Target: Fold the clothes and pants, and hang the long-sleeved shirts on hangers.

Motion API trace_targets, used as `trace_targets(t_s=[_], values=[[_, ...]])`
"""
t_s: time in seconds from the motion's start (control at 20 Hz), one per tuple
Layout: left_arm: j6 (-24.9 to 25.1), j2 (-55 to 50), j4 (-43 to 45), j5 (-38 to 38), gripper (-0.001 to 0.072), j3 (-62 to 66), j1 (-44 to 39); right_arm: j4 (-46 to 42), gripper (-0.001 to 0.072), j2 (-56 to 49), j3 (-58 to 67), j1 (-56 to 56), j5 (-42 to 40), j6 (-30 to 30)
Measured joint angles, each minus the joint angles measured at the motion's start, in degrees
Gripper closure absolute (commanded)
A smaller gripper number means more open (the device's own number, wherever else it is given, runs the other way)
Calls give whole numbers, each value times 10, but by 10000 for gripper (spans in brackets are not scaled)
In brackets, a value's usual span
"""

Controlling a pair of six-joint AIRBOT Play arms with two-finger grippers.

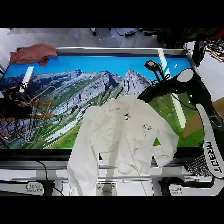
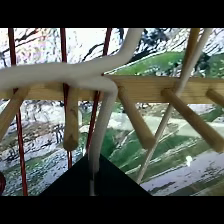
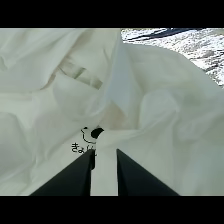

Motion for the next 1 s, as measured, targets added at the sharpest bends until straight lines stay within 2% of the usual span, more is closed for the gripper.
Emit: trace_targets(t_s=[0.15, 0.3, 0.4, 0.55, 0.65, 1.0], values=[[0, 60, 0, -3, 661, 0, 0, -1, 430, 0, 0, 0, -6, 11], [9, 143, -7, -2, 662, 0, 1, -6, 289, 0, 0, 0, -13, 38], [33, 200, -41, -5, 663, 0, 1, -12, 244, -2, 0, 0, -17, 60], [91, 267, -119, -16, 663, 0, -18, -21, 245, -13, -4, 1, -17, 90], [116, 288, -141, -27, 663, 1, -51, -25, 244, -23, -16, 7, -27, 102], [142, 255, -120, -59, 662, 2, -184, -29, 246, -72, -41, 85, -125, 125]])
